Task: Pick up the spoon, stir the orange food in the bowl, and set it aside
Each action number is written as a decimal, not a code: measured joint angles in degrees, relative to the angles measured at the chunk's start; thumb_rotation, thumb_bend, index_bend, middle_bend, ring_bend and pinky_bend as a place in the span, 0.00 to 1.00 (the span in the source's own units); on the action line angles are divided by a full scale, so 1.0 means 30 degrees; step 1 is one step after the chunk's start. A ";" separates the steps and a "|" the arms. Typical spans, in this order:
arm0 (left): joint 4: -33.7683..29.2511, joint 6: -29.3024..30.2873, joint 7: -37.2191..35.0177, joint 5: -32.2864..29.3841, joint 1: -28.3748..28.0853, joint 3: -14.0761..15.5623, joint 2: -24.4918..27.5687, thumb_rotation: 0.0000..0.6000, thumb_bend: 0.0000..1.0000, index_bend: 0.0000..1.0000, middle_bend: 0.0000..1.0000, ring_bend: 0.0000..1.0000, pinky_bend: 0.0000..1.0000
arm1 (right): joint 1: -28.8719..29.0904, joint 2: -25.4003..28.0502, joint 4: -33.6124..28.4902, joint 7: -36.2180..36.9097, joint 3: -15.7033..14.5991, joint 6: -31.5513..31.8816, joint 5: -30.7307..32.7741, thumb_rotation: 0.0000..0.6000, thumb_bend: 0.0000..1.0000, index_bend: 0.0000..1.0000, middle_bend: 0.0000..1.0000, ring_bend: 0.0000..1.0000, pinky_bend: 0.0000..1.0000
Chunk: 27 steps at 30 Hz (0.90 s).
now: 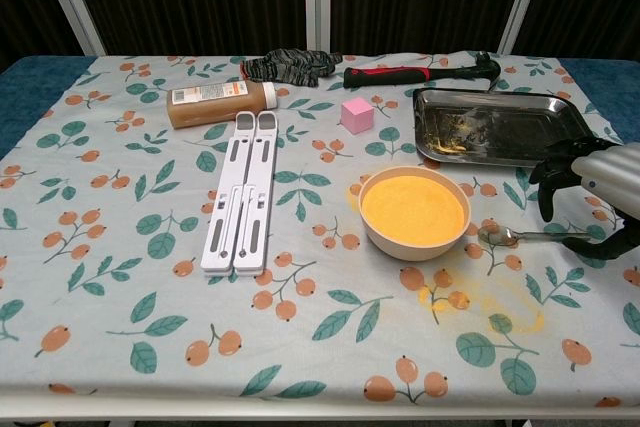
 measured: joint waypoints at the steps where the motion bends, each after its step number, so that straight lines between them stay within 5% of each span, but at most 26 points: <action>1: 0.0034 -0.0007 -0.0032 -0.0010 0.0000 -0.0005 -0.0016 1.00 0.00 0.12 0.09 0.08 0.12 | 0.0040 -0.0118 0.0151 0.0005 -0.0017 -0.0008 0.0012 1.00 0.29 0.48 0.20 0.00 0.00; 27: 0.0580 -0.0093 -0.0485 -0.0123 0.0132 0.0045 -0.0255 1.00 0.00 0.12 0.09 0.08 0.12 | 0.0591 -0.1538 0.1786 0.0411 -0.0297 -0.0019 0.0482 1.00 0.36 0.56 0.22 0.00 0.00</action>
